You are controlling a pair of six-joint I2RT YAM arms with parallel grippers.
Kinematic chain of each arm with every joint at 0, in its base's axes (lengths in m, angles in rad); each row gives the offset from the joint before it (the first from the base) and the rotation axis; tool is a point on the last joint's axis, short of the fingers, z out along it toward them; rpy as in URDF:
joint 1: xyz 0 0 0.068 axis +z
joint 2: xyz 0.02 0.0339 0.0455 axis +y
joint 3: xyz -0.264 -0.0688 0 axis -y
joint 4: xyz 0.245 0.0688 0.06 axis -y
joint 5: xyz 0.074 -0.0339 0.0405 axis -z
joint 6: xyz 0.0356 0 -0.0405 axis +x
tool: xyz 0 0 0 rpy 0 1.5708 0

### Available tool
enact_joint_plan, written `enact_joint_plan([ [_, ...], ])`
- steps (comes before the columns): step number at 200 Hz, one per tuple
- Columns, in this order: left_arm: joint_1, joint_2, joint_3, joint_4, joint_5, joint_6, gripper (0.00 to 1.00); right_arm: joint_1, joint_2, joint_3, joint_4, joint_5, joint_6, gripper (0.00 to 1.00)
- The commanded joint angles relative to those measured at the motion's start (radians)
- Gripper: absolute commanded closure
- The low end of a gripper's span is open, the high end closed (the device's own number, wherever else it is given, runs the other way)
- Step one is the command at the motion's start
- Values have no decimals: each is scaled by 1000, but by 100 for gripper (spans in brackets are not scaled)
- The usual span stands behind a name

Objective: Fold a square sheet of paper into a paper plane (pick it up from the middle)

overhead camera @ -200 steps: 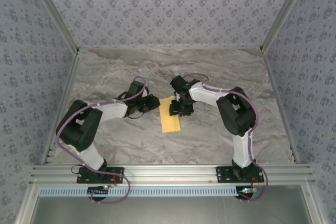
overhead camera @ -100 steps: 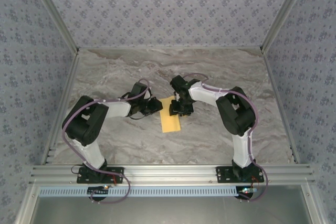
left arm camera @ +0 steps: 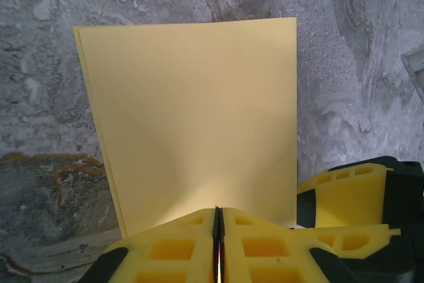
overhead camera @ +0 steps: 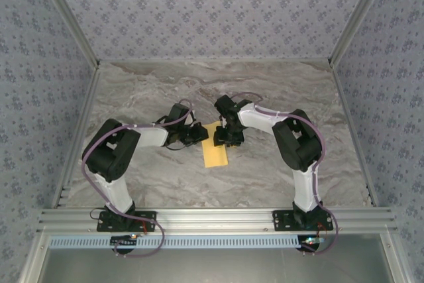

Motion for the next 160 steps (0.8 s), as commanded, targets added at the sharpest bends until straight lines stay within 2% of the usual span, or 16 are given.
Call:
enact_joint_plan([
  [1,-6,25,23,0,19,23,88,16,198,-85,69,61,-16,50],
  [76,-6,50,23,-17,12,30,90,17,202,-86,70,58,-17,50],
  [112,-8,57,22,-107,-16,53,91,17,184,-88,73,55,-14,50],
  [138,-8,85,14,-201,-51,83,92,11,97,-91,106,-12,-4,50],
  [160,-8,116,-5,-222,-59,101,92,2,-37,-100,113,-10,11,49],
])
